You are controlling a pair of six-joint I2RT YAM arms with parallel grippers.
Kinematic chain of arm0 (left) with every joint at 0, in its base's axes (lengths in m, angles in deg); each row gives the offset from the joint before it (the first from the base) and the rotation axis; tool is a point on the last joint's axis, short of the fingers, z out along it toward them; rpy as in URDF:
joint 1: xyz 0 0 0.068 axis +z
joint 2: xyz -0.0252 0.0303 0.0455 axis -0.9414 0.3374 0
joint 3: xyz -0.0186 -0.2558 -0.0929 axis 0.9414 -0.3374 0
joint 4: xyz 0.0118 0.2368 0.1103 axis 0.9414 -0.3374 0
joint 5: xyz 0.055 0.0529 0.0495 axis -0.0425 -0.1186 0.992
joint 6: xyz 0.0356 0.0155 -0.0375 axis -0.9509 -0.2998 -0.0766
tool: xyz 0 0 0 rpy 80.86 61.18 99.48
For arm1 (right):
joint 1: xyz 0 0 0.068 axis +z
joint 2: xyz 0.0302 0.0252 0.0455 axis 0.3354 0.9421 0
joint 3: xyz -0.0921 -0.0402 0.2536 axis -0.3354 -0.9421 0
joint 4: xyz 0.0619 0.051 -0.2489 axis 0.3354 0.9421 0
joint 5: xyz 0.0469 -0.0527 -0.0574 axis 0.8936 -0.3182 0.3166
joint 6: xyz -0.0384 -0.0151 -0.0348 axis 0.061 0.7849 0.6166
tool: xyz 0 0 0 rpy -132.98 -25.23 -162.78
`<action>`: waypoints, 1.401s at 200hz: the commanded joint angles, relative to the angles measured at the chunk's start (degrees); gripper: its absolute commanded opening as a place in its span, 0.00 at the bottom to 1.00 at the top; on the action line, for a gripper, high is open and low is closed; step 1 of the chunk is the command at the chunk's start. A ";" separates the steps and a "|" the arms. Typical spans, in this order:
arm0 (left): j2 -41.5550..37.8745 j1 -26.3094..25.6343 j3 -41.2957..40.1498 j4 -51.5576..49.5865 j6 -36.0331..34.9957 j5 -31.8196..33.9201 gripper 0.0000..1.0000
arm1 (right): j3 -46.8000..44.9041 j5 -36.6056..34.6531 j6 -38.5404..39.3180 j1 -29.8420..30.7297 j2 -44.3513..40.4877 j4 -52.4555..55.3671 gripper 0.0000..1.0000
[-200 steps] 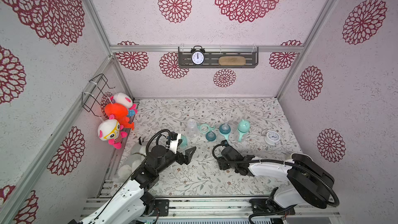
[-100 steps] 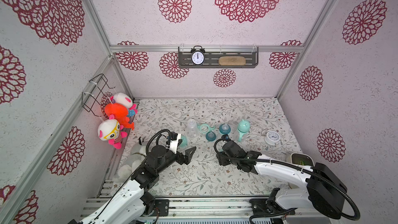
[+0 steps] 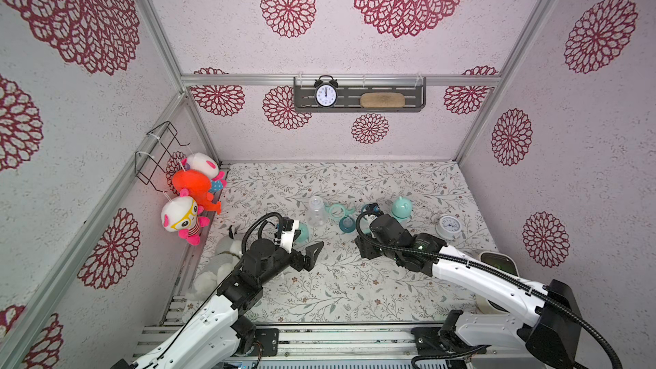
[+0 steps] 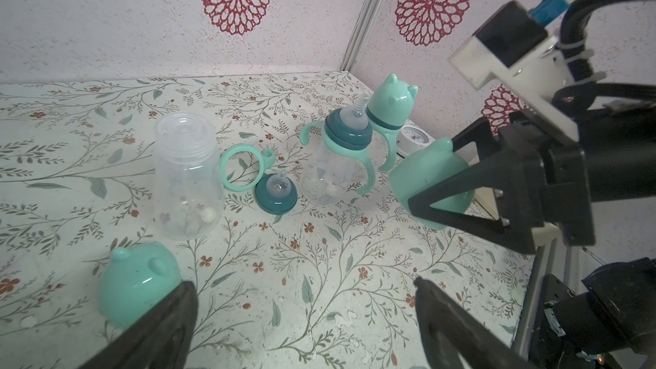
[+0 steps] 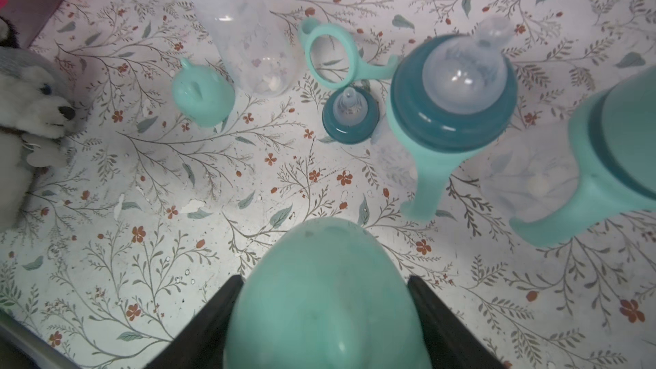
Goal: Assemble the baby bottles
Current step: Pick up the lid from the center of the board, then close the lid on the baby bottle.
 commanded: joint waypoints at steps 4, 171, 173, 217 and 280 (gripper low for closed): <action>-0.16 0.54 0.49 1.16 0.36 -0.07 0.98 | 4.98 -2.26 3.85 -1.58 1.27 3.83 0.71; 1.17 0.57 1.70 0.78 -0.35 -0.85 0.98 | 21.19 5.74 13.99 -16.92 15.70 6.30 0.71; 1.16 0.56 1.72 0.81 -0.34 -0.85 0.98 | 21.27 5.91 13.99 -17.09 15.86 6.35 0.71; 0.73 0.53 1.49 0.68 -0.19 -0.76 0.98 | 22.82 9.02 14.36 -18.22 18.25 6.45 0.71; 0.41 0.54 1.39 0.50 -0.09 -0.76 0.98 | 24.47 9.69 15.00 -18.70 21.28 7.90 0.71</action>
